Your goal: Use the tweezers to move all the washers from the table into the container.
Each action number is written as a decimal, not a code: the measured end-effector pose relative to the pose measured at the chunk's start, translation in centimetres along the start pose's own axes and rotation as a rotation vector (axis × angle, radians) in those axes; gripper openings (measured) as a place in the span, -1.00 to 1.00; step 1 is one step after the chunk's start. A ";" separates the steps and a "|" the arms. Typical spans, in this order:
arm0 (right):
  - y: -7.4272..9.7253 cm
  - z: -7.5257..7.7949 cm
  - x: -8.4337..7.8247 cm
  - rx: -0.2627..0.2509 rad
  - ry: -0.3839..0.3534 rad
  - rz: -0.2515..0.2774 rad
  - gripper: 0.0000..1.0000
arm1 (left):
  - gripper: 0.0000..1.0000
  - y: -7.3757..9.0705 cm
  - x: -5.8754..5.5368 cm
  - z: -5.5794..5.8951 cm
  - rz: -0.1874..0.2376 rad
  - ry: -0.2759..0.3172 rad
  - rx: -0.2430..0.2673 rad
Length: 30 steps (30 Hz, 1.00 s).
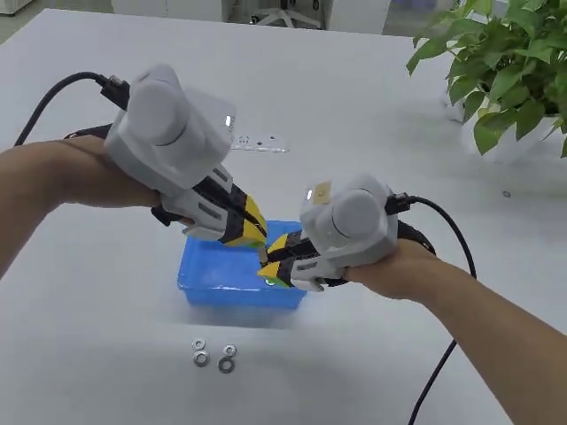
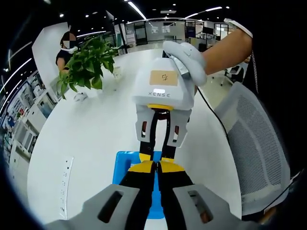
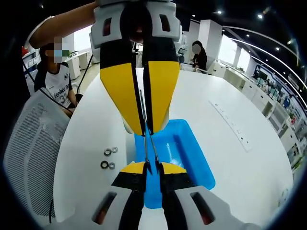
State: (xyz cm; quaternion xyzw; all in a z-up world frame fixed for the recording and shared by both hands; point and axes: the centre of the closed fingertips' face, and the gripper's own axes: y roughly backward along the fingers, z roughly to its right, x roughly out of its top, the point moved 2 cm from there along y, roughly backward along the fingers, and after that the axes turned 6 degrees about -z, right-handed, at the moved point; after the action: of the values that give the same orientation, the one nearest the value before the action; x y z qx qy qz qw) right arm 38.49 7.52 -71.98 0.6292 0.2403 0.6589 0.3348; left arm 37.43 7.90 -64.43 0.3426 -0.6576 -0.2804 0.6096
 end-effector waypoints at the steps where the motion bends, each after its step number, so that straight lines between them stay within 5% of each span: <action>1: 0.0 -0.1 0.0 0.001 0.002 0.000 -0.76 | -0.88 0.1 0.0 0.2 0.000 0.001 0.001; 12: 0.1 -1.9 0.4 0.007 0.017 0.001 -0.76 | -0.88 0.6 -0.1 1.9 -0.003 -0.001 0.001; 30: -1.7 -5.6 -0.2 0.067 0.027 -0.003 -0.76 | -0.88 -0.1 -2.2 5.1 -0.041 0.015 -0.038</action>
State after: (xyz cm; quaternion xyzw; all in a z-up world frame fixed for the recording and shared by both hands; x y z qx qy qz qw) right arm 33.15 9.06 -73.93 0.6308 0.2676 0.6584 0.3114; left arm 32.46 9.33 -66.33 0.3465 -0.6401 -0.3029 0.6151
